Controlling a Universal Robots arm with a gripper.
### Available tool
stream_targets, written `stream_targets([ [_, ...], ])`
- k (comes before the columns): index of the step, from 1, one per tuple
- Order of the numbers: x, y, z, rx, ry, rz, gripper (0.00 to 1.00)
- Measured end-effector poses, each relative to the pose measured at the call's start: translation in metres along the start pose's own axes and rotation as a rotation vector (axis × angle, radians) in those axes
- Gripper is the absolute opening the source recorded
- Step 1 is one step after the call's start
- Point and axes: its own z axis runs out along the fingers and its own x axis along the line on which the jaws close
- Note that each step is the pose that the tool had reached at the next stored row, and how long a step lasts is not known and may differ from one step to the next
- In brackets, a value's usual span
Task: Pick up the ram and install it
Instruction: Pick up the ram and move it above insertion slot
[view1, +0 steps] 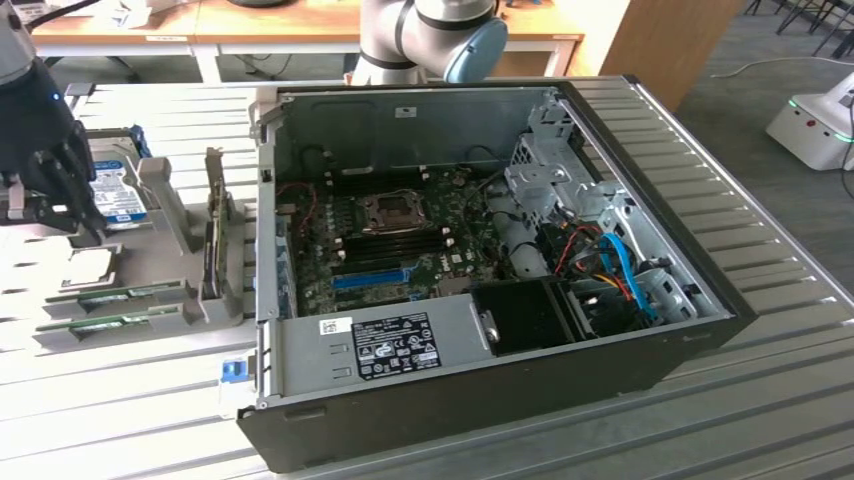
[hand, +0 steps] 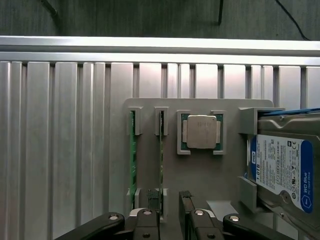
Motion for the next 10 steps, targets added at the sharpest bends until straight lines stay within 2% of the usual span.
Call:
stream_targets([
  [10,0.0,-0.0002,0.0137,0.003,0.0,0.0,0.29],
])
